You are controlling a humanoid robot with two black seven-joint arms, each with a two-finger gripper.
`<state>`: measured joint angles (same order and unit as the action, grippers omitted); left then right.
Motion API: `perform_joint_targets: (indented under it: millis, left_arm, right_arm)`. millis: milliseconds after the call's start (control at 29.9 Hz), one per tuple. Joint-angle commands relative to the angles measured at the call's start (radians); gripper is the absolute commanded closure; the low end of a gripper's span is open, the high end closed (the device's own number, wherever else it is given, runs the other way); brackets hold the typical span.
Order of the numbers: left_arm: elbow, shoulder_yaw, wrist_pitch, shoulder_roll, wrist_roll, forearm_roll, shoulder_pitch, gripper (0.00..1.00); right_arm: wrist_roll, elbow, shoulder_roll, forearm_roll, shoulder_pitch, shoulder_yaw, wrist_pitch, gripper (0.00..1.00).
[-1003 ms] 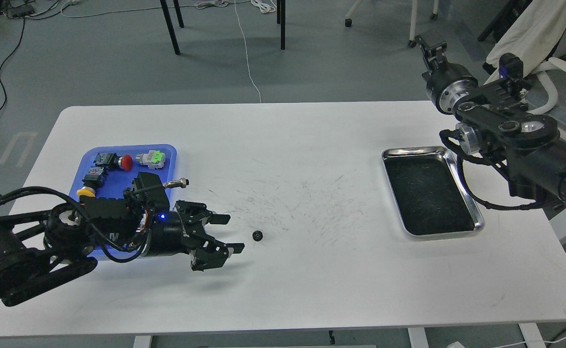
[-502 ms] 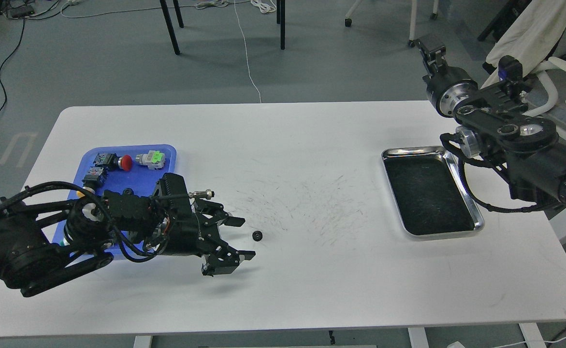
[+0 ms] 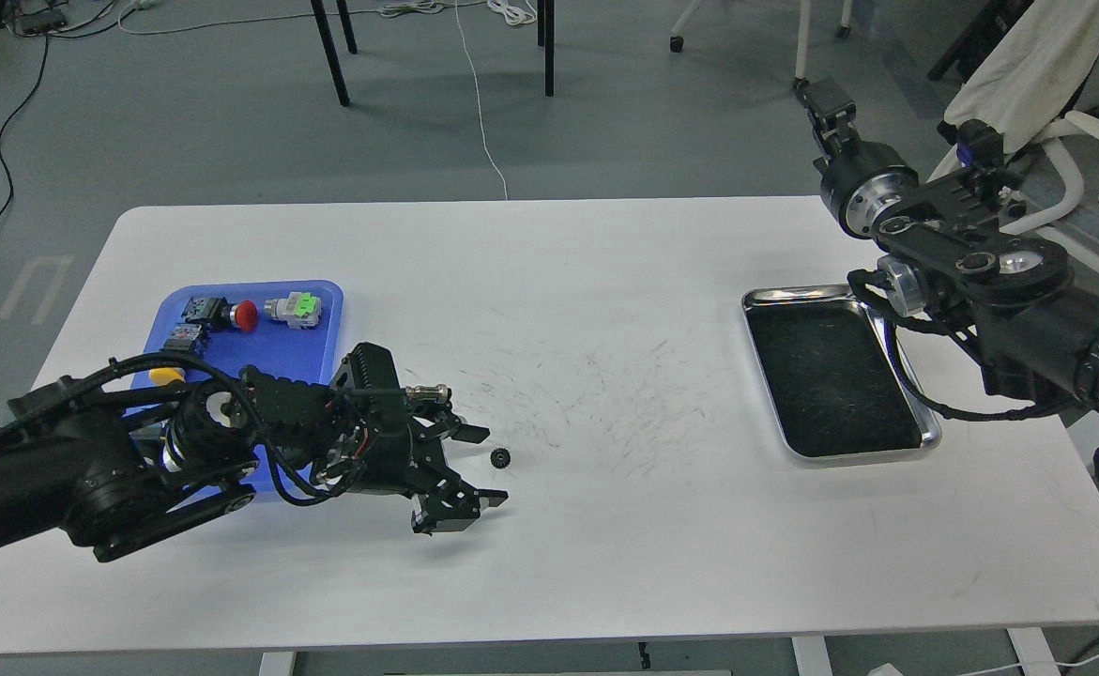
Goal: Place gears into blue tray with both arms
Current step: 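Close the left gripper around the black gear on the table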
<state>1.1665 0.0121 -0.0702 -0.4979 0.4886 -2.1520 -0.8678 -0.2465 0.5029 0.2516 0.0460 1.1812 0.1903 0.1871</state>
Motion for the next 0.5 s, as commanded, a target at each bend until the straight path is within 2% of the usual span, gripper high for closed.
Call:
perform_joint_targets:
  millis: [0,167,468]
  left_arm:
    - [-0.034,0.0,0.003,0.025,0.0,-0.002,0.0,0.22]
    - [-0.06,0.005,0.003,0.03,0.0,-0.002,0.0,0.31]
    - [-0.093,0.008,0.004,0.05,0.0,-0.003,-0.003,0.4]
  right_arm:
    - [0.0,0.0,0.0,0.0,0.0,0.0,0.0,0.06]
    - [0.0,-0.001,0.001,0.002,-0.002,0.0,0.0,0.06]
    - [0.0,-0.015,0.0,0.002,-0.005,0.001,-0.002,0.06]
